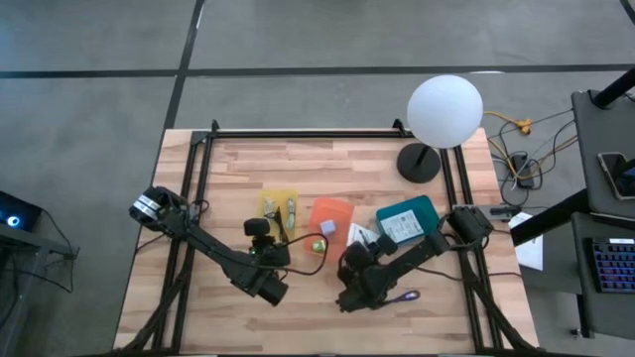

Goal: Pick and place items into bin
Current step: Put the top white card reader box into the blue bin

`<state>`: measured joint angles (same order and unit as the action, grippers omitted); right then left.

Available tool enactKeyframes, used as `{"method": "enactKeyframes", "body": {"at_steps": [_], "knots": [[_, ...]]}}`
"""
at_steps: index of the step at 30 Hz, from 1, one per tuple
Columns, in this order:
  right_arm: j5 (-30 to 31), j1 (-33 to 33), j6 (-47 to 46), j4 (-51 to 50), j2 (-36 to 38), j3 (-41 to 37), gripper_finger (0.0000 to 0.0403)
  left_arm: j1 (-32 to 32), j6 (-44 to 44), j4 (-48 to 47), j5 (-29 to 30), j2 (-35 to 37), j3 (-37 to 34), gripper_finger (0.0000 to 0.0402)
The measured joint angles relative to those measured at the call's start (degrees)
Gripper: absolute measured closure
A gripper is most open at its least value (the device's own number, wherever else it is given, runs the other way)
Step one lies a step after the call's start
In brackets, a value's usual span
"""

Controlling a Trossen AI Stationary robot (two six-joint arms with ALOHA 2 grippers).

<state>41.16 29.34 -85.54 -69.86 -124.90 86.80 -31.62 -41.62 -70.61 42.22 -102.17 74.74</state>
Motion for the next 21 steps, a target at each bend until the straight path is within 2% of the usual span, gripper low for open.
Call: {"method": "enactKeyframes", "body": {"at_steps": [5, 8, 13, 16, 18, 21], "knots": [[0.66, -0.11, -0.63, -3.99, 0.02, 1.52, 0.0337, 0.00, 0.52, 0.69, 0.15, 0.00, -0.02, 0.0375], [0.38, -0.04, -1.31, -7.43, 0.06, 4.67, 0.0366, 0.00, 0.54, 1.20, 0.15, 0.00, -0.02, 0.0375], [0.26, 0.07, -8.74, -14.28, 1.50, 10.72, 0.0375, 0.00, 0.54, 1.17, 0.15, 0.00, 0.17, 0.0375], [3.14, 0.35, -13.93, -19.68, 3.85, 14.79, 0.0376, 0.00, 0.54, 1.16, 0.15, 0.00, 0.17, 0.0375], [3.58, 0.33, -14.24, -19.52, 5.74, 16.17, 0.0376, 0.00, 0.54, 1.19, 0.15, 0.00, 0.18, 0.0375], [0.30, -0.59, -13.78, -19.96, 8.81, 15.98, 0.0377, 0.07, 0.54, 1.18, 0.11, 0.00, 0.22, 0.0375]]}}
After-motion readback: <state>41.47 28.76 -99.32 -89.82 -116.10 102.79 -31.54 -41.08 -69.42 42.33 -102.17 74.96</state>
